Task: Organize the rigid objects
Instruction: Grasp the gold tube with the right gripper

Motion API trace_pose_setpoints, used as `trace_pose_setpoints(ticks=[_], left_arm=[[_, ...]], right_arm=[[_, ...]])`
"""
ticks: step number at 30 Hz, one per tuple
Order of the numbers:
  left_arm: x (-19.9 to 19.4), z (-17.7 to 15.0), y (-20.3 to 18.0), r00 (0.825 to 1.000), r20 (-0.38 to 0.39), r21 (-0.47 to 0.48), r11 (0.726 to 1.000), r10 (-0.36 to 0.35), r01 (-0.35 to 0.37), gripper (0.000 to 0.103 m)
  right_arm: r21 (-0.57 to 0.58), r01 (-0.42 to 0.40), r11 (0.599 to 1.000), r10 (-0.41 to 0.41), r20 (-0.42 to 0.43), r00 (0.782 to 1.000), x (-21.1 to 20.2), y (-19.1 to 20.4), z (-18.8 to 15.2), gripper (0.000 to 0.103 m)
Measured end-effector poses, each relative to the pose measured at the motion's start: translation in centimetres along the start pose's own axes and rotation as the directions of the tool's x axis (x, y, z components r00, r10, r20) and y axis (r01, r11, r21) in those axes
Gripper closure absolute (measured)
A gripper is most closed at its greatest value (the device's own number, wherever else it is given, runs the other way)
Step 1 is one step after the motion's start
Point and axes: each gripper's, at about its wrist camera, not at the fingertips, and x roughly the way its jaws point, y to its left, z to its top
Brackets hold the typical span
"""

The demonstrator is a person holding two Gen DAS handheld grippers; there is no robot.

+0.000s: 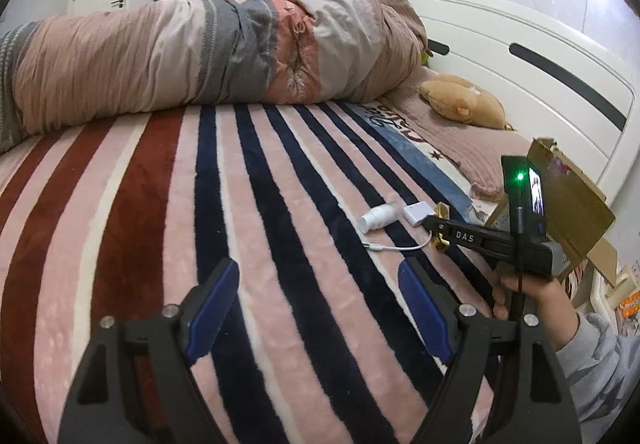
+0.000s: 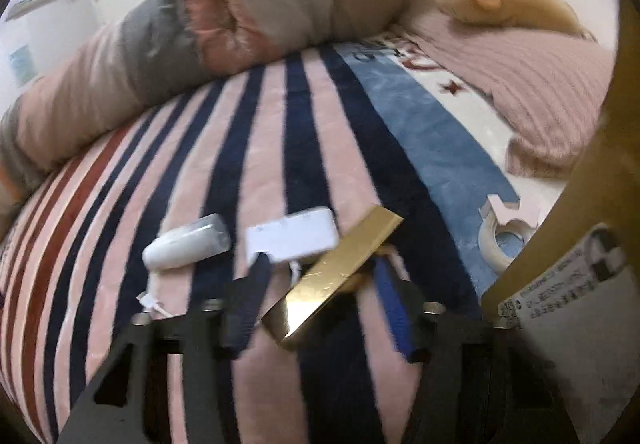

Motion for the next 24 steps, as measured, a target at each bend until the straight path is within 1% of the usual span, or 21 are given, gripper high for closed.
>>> trace_pose_setpoints(ticks=[1, 3, 5, 9, 10, 12, 14, 15, 16, 18, 19, 20, 21, 22, 23, 24], left_arm=[[-0.1, 0.0, 0.1, 1.000, 0.005, -0.007, 1.000, -0.005, 0.005, 0.024], [-0.3, 0.0, 0.1, 1.000, 0.010, -0.011, 1.000, -0.007, 0.007, 0.024], [-0.3, -0.1, 0.0, 1.000, 0.009, -0.008, 1.000, -0.002, 0.002, 0.024], [-0.1, -0.5, 0.1, 1.000, -0.004, -0.016, 1.000, -0.016, 0.016, 0.024], [0.0, -0.6, 0.1, 1.000, -0.008, -0.020, 1.000, -0.019, 0.019, 0.024], [0.1, -0.6, 0.2, 1.000, -0.014, -0.026, 1.000, -0.017, 0.017, 0.024], [0.1, -0.7, 0.3, 1.000, -0.017, -0.025, 1.000, -0.012, 0.012, 0.024], [0.1, -0.7, 0.3, 1.000, -0.018, -0.026, 1.000, -0.009, 0.009, 0.024], [0.2, -0.8, 0.5, 1.000, -0.021, -0.029, 1.000, -0.005, 0.004, 0.024], [0.3, -0.9, 1.0, 0.999, -0.031, -0.042, 0.999, 0.010, -0.011, 0.024], [0.4, -1.1, 1.2, 0.999, -0.037, -0.048, 0.999, 0.016, -0.018, 0.024], [0.5, -1.2, 1.4, 0.999, -0.042, -0.054, 0.998, 0.019, -0.022, 0.024], [0.7, -1.4, 1.7, 0.999, -0.051, -0.062, 0.998, 0.019, -0.023, 0.024], [0.8, -1.5, 1.8, 0.998, -0.057, -0.067, 0.998, 0.014, -0.018, 0.024], [1.1, -1.6, 1.8, 0.998, -0.066, -0.072, 0.997, 0.003, -0.008, 0.024], [1.3, -1.7, 1.8, 0.997, -0.077, -0.076, 0.997, -0.015, 0.010, 0.024]], right_arm=[[0.003, -0.015, 1.000, 0.015, 0.004, 1.000, -0.1, -0.1, 0.0, 0.073], [-0.025, -0.037, 0.999, 0.037, 0.003, 0.999, -0.5, 0.2, -0.2, 0.083], [-0.058, -0.067, 0.996, 0.066, -0.009, 0.998, -1.1, 0.5, -0.8, 0.088], [-0.122, -0.170, 0.978, 0.162, -0.070, 0.984, -2.6, 2.0, -2.8, 0.088], [-0.149, -0.210, 0.966, 0.197, -0.097, 0.976, -3.0, 2.8, -3.5, 0.088], [-0.165, -0.282, 0.945, 0.262, -0.136, 0.956, -3.5, 4.2, -4.3, 0.088], [-0.162, -0.375, 0.913, 0.345, -0.183, 0.920, -3.9, 6.1, -5.2, 0.088], [-0.162, -0.401, 0.902, 0.369, -0.194, 0.909, -3.9, 6.7, -5.5, 0.088], [-0.167, -0.446, 0.879, 0.409, -0.217, 0.886, -3.9, 7.9, -6.0, 0.088], [-0.187, -0.486, 0.853, 0.438, -0.249, 0.864, -3.7, 9.3, -6.4, 0.086], [-0.195, -0.493, 0.848, 0.442, -0.255, 0.860, -3.8, 9.8, -6.5, 0.086], [-0.196, -0.493, 0.847, 0.443, -0.252, 0.861, -3.9, 9.8, -6.5, 0.086], [-0.203, -0.487, 0.850, 0.441, -0.233, 0.867, -4.3, 9.4, -6.0, 0.084], [-0.215, -0.467, 0.858, 0.428, -0.205, 0.880, -4.7, 8.9, -5.6, 0.082], [-0.240, -0.421, 0.875, 0.394, -0.155, 0.906, -5.3, 8.0, -4.9, 0.076], [-0.257, -0.386, 0.886, 0.367, -0.122, 0.922, -5.5, 7.5, -4.6, 0.069]])
